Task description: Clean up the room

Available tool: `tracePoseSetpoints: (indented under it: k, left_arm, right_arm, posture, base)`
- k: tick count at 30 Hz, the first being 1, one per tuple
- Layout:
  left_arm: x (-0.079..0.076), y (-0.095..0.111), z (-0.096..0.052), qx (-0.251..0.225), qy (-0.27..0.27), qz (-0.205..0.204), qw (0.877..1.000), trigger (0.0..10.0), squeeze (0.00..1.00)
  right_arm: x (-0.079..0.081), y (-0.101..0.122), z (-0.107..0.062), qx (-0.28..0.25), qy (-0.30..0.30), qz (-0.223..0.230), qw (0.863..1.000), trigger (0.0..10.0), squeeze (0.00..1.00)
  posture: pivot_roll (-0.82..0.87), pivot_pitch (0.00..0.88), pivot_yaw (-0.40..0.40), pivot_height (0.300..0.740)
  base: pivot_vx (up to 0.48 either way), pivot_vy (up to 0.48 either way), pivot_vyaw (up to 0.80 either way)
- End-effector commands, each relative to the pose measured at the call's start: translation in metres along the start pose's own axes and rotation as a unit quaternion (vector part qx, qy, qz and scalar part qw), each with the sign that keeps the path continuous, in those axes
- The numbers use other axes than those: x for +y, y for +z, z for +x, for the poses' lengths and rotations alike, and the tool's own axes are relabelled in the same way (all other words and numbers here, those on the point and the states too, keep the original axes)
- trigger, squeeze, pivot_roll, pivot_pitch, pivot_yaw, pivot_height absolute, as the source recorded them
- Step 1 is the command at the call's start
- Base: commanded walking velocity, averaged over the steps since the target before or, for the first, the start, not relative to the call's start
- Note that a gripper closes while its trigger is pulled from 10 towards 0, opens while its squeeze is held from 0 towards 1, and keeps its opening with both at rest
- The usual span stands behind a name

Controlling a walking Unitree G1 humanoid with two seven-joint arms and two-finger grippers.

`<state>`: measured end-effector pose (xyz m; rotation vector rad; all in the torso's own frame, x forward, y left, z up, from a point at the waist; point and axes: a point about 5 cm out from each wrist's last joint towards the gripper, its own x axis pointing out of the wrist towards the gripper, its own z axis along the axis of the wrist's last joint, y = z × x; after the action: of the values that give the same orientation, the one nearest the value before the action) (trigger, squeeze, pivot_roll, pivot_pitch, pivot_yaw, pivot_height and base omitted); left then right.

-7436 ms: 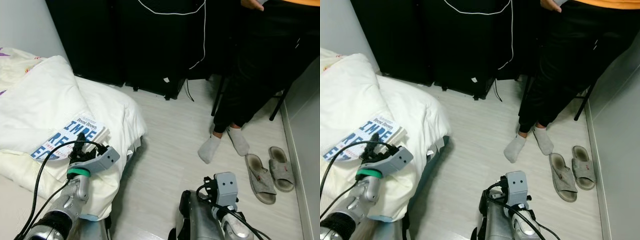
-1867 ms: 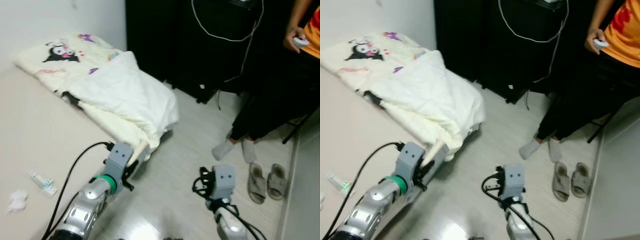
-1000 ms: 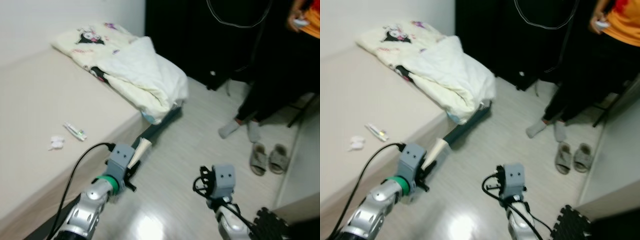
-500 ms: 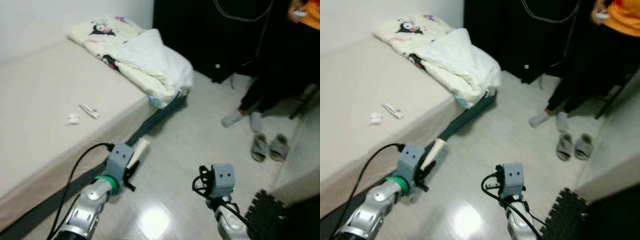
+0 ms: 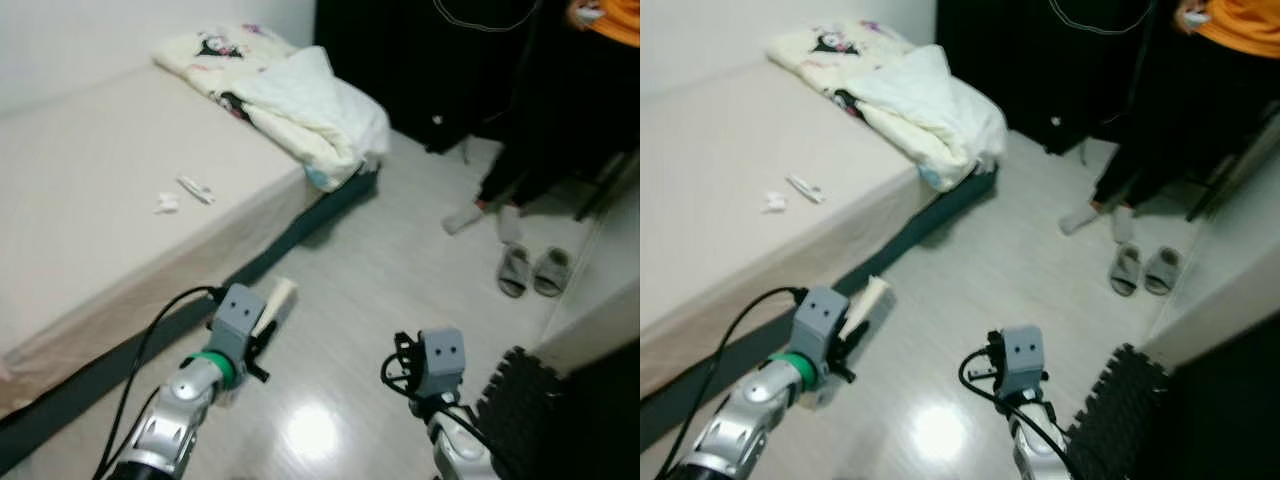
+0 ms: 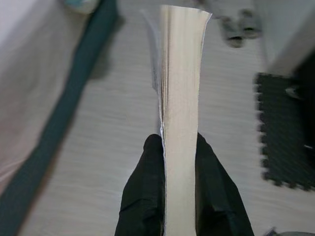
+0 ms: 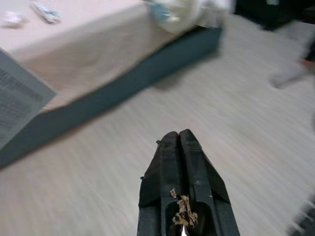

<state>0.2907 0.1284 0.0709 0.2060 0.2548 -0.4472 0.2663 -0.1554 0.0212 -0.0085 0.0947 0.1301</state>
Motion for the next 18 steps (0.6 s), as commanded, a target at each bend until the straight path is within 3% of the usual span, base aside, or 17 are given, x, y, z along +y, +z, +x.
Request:
tracePoseSetpoints:
  k: [1, 11, 18]
  left_arm:
    - [0.0058, -0.0048, -0.0037, 0.007, 0.010, 0.007, 1.000, 10.0, 0.00]
    - [0.0061, -0.0058, -0.0038, 0.009, 0.010, 0.007, 1.000, 10.0, 0.00]
    - [0.0038, -0.0051, -0.0041, 0.007, 0.004, 0.004, 1.000, 10.0, 0.00]
  right_arm:
    - [0.0047, -0.0080, -0.0046, 0.017, 0.008, 0.008, 1.000, 10.0, 0.00]
    - [0.0055, -0.0066, -0.0040, 0.013, 0.010, 0.000, 1.000, 10.0, 0.00]
    - [0.0034, -0.0058, -0.0039, 0.011, 0.011, 0.004, 1.000, 10.0, 0.00]
  posture:
    - [0.04, 0.058, -0.003, 0.740]
    - [0.04, 0.058, -0.003, 0.740]
    - [0.04, 0.063, -0.002, 0.740]
  base:
    - [-0.334, 0.000, 0.00]
    - [-0.326, 0.000, 0.00]
    - [0.000, 0.000, 0.46]
